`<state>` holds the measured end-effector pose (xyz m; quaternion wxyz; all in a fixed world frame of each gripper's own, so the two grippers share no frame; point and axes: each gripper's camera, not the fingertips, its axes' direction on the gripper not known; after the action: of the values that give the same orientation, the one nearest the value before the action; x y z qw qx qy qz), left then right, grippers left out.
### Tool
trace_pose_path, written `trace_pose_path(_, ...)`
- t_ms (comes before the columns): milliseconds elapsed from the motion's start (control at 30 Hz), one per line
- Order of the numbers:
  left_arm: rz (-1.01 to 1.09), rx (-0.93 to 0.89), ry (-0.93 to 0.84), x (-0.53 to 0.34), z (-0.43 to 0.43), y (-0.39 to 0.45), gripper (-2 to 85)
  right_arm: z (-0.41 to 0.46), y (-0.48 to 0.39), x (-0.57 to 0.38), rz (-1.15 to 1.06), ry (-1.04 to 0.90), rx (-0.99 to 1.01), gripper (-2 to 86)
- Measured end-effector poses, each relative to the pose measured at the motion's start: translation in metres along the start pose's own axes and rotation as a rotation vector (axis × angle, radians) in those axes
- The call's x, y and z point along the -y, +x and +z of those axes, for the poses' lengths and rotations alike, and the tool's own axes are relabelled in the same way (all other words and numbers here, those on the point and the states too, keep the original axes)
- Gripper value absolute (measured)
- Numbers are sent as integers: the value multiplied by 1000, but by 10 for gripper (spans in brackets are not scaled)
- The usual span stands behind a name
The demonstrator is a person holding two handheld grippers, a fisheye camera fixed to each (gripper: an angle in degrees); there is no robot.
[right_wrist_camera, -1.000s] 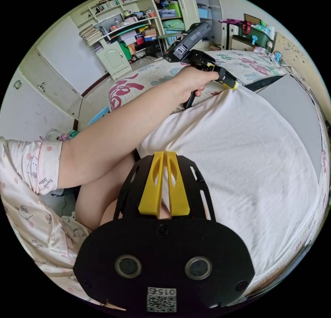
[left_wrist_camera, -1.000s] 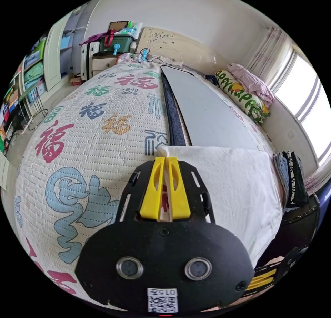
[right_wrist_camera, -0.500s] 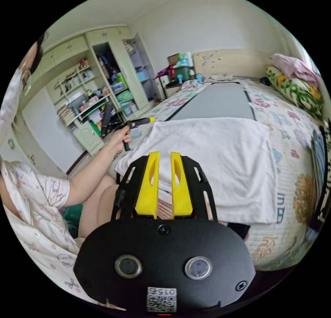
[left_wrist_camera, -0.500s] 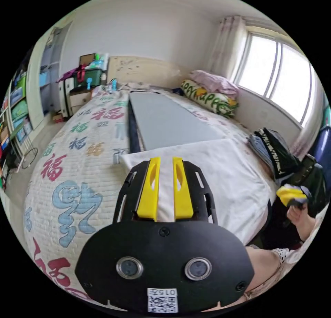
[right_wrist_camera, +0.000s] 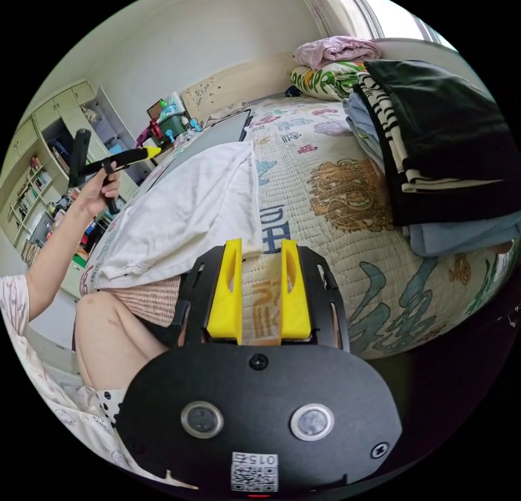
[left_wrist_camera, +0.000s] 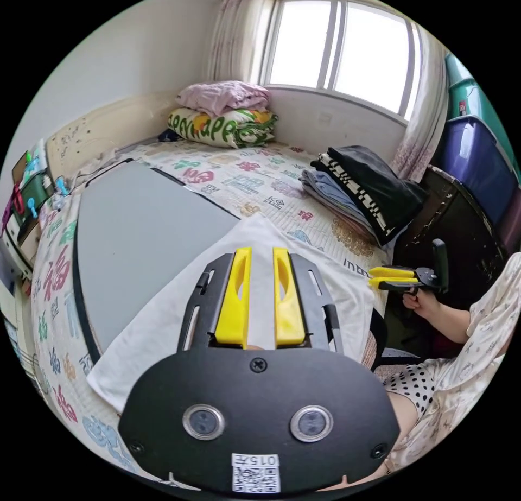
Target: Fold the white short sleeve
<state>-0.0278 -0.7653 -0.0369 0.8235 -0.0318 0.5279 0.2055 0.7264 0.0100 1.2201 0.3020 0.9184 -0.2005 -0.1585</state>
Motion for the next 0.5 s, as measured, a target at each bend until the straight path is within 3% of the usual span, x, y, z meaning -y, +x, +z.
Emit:
trace_pose_path(300,14,23,-165,169,60,-47,95,-70,-176,12,-55,2,90,30)
trace_pose_path(500,-37,73,-305,220,80,-105,105,-145,-293,7,-18,35,174,8)
